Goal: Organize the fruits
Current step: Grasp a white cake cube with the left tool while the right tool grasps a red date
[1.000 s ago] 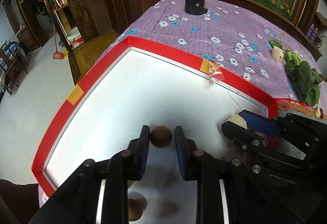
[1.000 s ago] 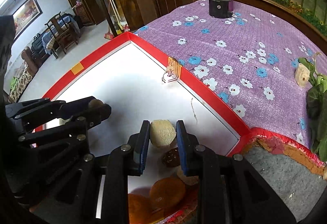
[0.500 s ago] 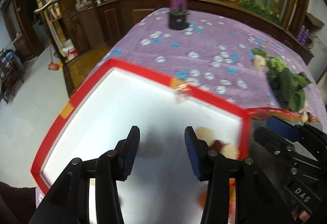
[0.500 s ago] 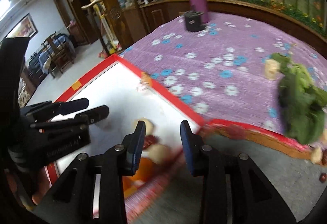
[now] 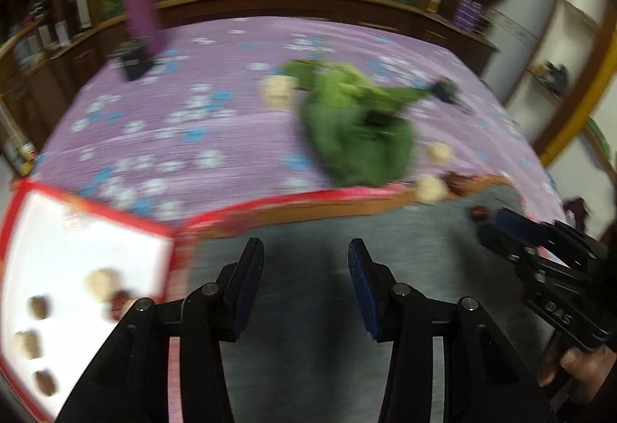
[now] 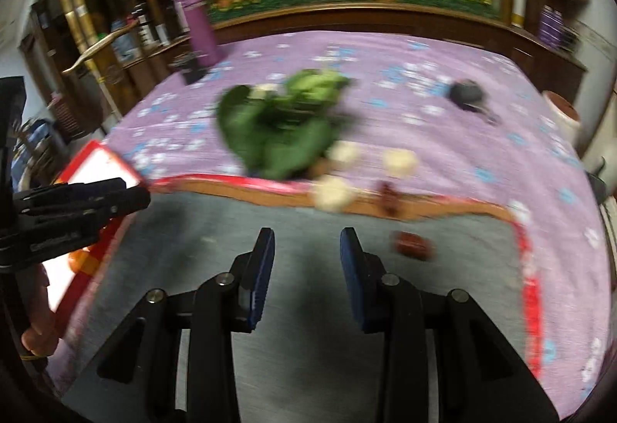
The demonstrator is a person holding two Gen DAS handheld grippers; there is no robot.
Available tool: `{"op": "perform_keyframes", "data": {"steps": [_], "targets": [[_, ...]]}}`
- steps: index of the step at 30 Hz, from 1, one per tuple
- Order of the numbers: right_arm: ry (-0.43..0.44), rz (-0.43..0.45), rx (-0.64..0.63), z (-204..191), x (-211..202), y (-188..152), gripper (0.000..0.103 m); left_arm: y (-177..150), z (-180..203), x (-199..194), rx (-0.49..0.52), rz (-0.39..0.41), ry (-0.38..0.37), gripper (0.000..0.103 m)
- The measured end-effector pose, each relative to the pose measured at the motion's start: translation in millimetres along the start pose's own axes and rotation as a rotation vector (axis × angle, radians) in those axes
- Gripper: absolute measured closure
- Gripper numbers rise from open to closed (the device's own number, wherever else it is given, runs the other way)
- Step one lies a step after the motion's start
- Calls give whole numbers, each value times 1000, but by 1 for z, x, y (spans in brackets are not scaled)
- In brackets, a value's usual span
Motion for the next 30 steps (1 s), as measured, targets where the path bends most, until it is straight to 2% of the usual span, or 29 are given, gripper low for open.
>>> {"op": "perform_keyframes", "data": {"steps": [4, 9, 16, 26, 29, 30], "targets": [[-11, -25, 0, 34, 7, -6, 66, 5, 40, 21, 68, -23, -72, 57], [35, -43, -26, 52, 16, -8, 66, 14, 64, 40, 87, -37, -99, 57], [90, -50, -61, 53, 29, -6, 64, 19, 73, 59, 79, -57, -98, 57], [109, -49, -74, 56, 41, -10, 64, 24, 75, 79, 46, -40, -60, 60], [103, -45, -73, 57, 41, -10, 69, 26, 78, 82, 51, -32, -45, 60], [105, -45, -66, 59, 42, -10, 71, 26, 78, 83, 52, -26, -38, 63]]}}
Point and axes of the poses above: each gripper's, at about its wrist camera, not at the fingertips, and x roughly the way its jaws point, z to its right, y to its top, the point moved 4 cm from there along x, roughly the way its jaws point, and after that the axes turned 10 degrees about -y, right-handed, at the moved point
